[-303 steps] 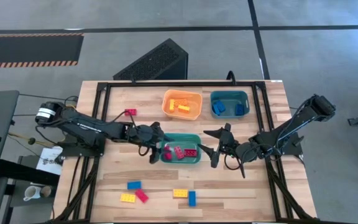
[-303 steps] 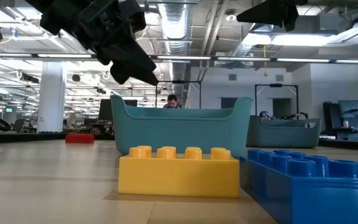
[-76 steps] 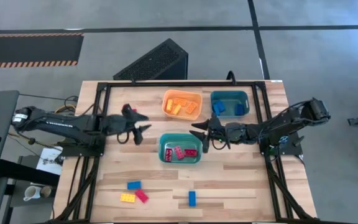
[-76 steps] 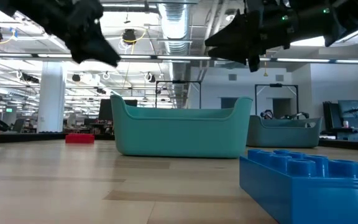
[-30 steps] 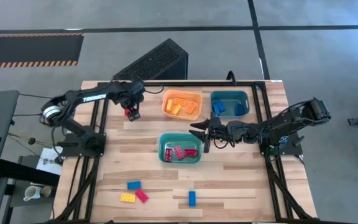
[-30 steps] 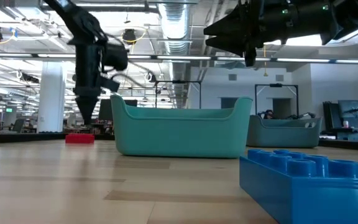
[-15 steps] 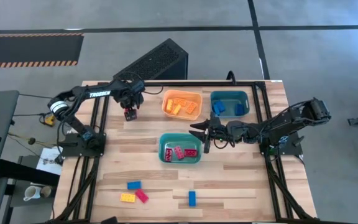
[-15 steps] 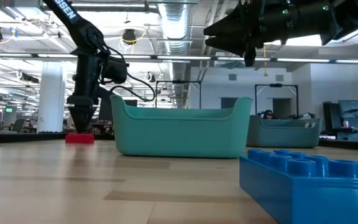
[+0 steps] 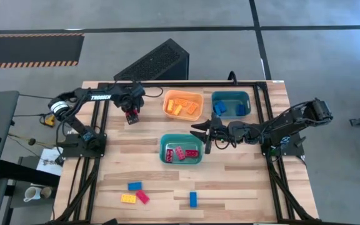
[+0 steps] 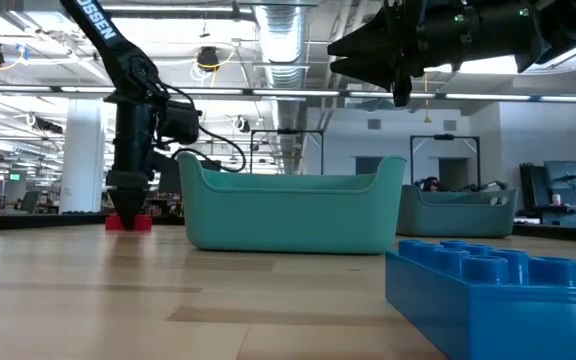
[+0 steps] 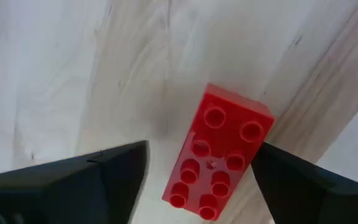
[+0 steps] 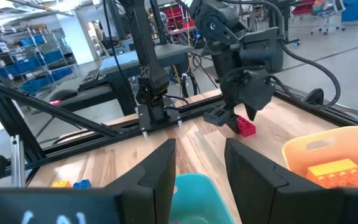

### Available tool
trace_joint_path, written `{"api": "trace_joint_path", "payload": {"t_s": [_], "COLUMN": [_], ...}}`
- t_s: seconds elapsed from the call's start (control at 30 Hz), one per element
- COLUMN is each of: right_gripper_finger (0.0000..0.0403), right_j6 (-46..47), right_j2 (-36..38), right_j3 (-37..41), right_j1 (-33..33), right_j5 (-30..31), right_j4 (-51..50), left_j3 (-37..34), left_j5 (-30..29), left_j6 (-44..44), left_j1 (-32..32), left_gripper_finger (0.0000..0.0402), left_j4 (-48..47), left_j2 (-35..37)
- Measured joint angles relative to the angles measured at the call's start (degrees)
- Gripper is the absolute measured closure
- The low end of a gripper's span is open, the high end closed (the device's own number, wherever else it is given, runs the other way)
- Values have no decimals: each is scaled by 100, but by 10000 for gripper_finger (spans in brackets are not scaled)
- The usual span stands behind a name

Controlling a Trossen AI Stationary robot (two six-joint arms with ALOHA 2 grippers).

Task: Sort & place blocks by color
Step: Put the red game piece into the green bin

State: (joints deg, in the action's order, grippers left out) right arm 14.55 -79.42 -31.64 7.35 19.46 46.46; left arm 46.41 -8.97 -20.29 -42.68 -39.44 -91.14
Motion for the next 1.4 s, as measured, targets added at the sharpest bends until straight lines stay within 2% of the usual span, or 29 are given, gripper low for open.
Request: {"api": "trace_joint_path", "payload": {"t_s": [0.13, 0.3, 0.5, 0.63, 0.73, 0.87, 1.0, 1.17, 1.3, 1.4], "right_gripper_finger": [244, 244, 244, 244, 244, 244, 244, 244, 244, 244], "right_j6": [24, 39, 44, 46, 55, 55, 52, 50, 110, 187], "right_j2": [0, 0, 0, 0, 0, 0, 0, 0, 0, 0], "right_j3": [0, 0, 0, 0, 0, 0, 0, 0, 0, 0], "right_j1": [0, -2, -2, -7, -7, -6, -27, -50, -74, -79], "right_j5": [0, 2, 4, 9, 9, 11, 11, 17, 17, 17], "right_j4": [0, 38, 79, 78, 79, 79, 77, 77, 77, 66], "left_j3": [-101, -109, -133, -133, -131, -144, -424, -645, -713, -714], "left_j5": [45, 94, 361, 467, 798, 1432, 1730, 1432, 916, 530], "left_j6": [125, 374, 837, 995, 1246, 1745, 2303, 2980, 3265, 3341], "left_j1": [13, 29, 141, 402, 641, 1203, 2254, 3636, 4556, 5020], "left_gripper_finger": [189, 299, 300, 300, 300, 300, 300, 300, 300, 300], "left_j4": [93, 59, 271, 231, 293, 634, 1807, 2949, 3505, 3970], "left_j2": [23, 31, 400, 964, 1522, 2280, 2954, 3113, 2810, 2484]}}
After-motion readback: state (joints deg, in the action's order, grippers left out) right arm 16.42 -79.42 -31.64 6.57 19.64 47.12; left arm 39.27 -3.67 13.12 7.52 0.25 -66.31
